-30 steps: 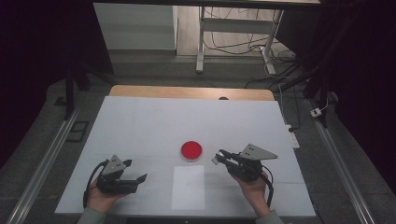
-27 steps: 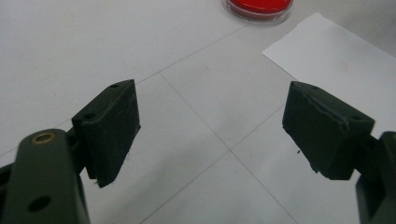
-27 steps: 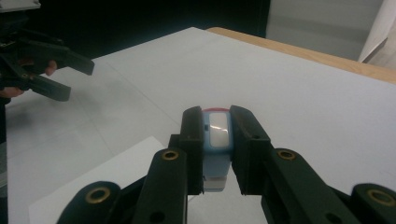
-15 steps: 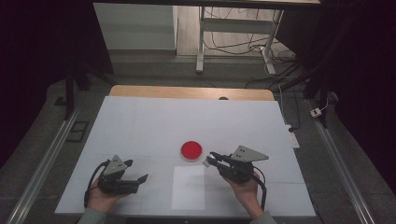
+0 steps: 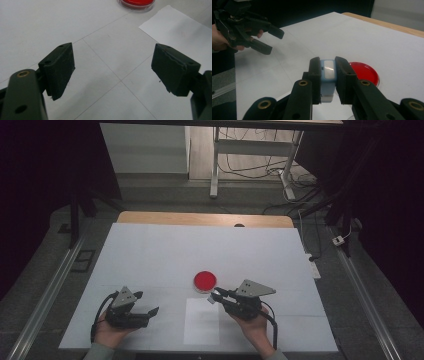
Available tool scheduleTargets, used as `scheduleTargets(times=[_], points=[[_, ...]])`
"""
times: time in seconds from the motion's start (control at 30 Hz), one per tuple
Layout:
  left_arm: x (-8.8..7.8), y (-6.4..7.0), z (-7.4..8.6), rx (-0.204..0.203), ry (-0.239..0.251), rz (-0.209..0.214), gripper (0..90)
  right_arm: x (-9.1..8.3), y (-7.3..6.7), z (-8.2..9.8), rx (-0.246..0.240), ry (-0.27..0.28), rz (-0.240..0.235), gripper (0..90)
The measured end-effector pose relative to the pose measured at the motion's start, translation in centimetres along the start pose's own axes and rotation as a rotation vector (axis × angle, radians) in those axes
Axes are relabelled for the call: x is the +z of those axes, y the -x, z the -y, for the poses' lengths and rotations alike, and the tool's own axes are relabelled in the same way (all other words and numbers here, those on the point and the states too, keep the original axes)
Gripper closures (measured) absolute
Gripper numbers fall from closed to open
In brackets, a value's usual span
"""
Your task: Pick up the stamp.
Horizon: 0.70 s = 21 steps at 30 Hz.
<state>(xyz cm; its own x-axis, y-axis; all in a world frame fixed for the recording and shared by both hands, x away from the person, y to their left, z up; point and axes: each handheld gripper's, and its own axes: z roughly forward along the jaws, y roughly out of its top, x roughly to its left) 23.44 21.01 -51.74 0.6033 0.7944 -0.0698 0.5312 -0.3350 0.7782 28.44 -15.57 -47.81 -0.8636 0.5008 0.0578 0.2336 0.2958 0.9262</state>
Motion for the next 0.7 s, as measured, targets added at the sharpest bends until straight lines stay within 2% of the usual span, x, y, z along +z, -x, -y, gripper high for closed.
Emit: scheduleTargets(times=[0.23,0.7], points=[[0.0,0.02,-0.01,0.0,0.0,0.0,19.2,0.69,-0.75,0.06,-0.01,-0.011,-0.022,75.5],[0.0,0.23,-0.1,0.004,0.002,-0.003,19.2,0.76,-0.95,0.09,-0.009,-0.005,-0.022,75.5]])
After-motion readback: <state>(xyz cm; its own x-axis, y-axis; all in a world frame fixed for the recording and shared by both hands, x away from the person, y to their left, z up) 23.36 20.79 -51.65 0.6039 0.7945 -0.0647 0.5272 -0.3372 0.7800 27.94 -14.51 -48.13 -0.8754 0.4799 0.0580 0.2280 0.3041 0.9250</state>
